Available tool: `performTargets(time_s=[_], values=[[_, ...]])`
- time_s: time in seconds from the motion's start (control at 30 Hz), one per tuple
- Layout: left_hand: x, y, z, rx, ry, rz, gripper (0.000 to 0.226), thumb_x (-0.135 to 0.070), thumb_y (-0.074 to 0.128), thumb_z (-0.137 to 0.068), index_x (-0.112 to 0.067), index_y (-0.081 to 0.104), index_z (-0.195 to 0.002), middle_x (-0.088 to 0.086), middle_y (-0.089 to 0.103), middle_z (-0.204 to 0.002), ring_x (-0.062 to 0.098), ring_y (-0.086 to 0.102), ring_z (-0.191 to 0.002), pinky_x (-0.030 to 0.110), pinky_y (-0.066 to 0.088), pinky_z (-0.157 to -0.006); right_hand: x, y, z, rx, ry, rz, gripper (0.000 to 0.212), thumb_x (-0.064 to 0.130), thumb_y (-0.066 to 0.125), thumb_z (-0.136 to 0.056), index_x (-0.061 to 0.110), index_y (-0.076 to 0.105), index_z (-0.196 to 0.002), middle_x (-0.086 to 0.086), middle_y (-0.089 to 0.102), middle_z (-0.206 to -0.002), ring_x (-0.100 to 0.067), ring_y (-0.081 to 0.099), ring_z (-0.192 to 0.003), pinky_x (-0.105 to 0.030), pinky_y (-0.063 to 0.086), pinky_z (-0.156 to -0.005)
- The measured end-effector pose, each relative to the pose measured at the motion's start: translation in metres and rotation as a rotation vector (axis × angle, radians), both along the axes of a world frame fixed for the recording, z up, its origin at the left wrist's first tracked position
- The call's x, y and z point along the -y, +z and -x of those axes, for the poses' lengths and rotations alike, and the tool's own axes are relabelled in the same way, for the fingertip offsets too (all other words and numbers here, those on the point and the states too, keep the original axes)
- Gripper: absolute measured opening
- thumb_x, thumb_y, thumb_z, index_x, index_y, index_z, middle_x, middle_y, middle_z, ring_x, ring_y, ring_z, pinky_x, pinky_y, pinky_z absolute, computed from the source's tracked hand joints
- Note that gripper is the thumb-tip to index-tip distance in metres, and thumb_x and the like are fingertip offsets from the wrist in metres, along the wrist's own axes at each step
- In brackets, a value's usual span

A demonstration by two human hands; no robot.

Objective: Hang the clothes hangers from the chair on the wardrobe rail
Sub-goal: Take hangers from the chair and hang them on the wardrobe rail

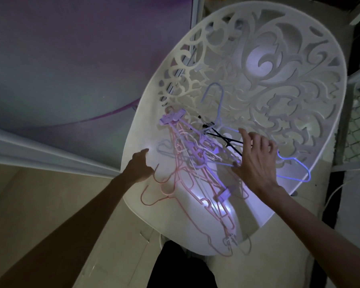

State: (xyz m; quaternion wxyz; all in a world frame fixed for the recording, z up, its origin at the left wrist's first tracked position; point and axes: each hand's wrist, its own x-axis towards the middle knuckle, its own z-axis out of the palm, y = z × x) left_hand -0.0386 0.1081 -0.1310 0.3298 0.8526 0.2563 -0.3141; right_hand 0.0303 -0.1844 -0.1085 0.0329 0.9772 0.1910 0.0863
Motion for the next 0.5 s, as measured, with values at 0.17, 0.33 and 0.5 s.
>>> performTargets(time_s=[0.17,0.33,0.5], values=[[0.009,0.04,-0.015,0.401,0.046,-0.052,0.096,-0.015,0.081,-0.068,-0.011,0.026,-0.146,0.01,0.029,-0.151,0.024,0.028,-0.139,0.028,0.021,-0.113,0.013,0.024,-0.023,0.013,0.06,-0.068,0.105,0.036,0.084,-0.046,0.007,0.035,-0.135,-0.02,0.053,-0.116,-0.028,0.037,-0.104,-0.042,0.023,-0.096],[0.034,0.102,-0.053,0.223,-0.103,0.206,0.091,-0.043,0.075,-0.071,-0.02,0.029,-0.146,-0.003,0.034,-0.151,0.013,0.035,-0.137,0.023,0.028,-0.106,0.006,0.04,-0.056,-0.09,0.321,-0.008,0.113,0.049,0.085,-0.04,0.008,0.032,-0.132,-0.02,0.056,-0.115,-0.027,0.039,-0.11,-0.047,0.02,-0.105],[0.045,0.125,-0.061,0.118,0.11,0.725,0.039,-0.031,0.044,-0.097,-0.021,0.046,-0.135,0.005,0.062,-0.125,0.019,0.066,-0.099,0.028,0.051,-0.088,-0.04,0.053,-0.062,-0.167,0.457,0.062,0.119,0.067,0.068,-0.052,0.013,0.017,-0.144,-0.014,0.04,-0.144,-0.029,0.035,-0.136,-0.049,0.013,-0.114]])
